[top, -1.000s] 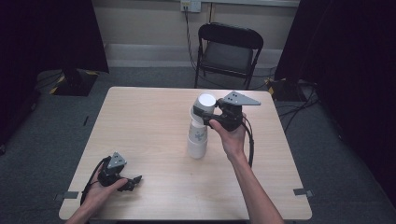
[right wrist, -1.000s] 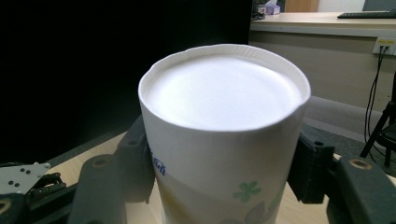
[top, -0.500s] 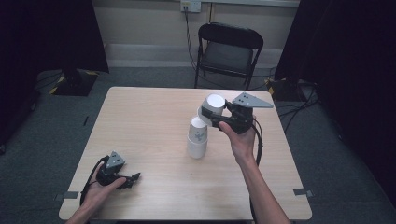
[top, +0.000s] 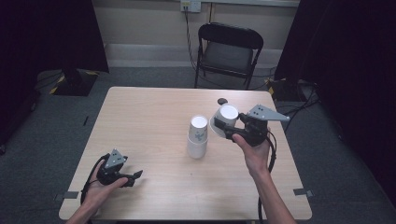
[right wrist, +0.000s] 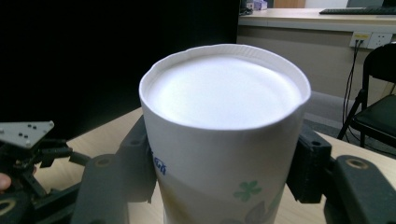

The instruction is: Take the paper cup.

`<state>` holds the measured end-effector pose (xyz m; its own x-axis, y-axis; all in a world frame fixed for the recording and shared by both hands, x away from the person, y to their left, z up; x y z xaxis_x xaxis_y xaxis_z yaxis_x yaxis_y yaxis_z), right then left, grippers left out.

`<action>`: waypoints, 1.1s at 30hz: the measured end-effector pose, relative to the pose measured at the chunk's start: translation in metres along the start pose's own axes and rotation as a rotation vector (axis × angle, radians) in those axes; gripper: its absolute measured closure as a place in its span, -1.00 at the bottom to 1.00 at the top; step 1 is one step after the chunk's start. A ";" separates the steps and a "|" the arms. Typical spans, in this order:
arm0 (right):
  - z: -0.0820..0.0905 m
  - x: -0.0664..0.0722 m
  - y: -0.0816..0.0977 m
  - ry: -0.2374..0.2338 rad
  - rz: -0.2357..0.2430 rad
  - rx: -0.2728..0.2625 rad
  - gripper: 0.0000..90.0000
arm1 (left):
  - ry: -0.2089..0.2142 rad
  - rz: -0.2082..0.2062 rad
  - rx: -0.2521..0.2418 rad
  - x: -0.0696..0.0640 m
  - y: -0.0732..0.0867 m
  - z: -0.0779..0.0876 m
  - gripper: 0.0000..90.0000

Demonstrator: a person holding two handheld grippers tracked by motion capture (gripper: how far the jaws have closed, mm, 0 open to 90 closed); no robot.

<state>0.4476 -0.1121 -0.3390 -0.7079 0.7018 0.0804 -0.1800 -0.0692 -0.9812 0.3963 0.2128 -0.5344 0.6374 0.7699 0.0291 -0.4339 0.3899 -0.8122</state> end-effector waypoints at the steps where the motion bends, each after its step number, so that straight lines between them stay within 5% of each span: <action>1: 0.001 0.001 0.003 -0.001 -0.001 0.002 -0.15 | 0.001 0.002 -0.008 -0.001 -0.001 0.000 -0.63; 10: 0.004 0.013 0.029 -0.034 -0.028 0.042 -0.14 | 0.035 -0.005 -0.061 -0.011 -0.015 0.004 -0.60; 18: 0.002 0.027 0.052 -0.070 -0.051 0.078 -0.14 | 0.118 -0.029 -0.088 -0.032 -0.029 0.005 -0.56; 32: -0.010 0.055 0.068 -0.143 -0.048 0.114 -0.14 | 0.218 -0.100 -0.183 -0.074 -0.094 -0.017 -0.44; 33: -0.013 0.061 0.070 -0.161 -0.050 0.116 -0.14 | 0.269 -0.092 -0.205 -0.084 -0.095 -0.021 -0.44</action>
<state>0.4004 -0.0645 -0.4053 -0.7945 0.5845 0.1645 -0.2887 -0.1253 -0.9492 0.3971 0.1002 -0.4715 0.8245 0.5653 -0.0245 -0.2471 0.3208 -0.9144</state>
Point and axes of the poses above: each handheld gripper's, and its own axes: z roughly backward along the jaws, y roughly out of its underside, x roughly to its left, the point moved 9 cm from there along -z, roughly forward along the jaws, and after that the axes turned 3 degrees about -x, right-handed, at the moved point
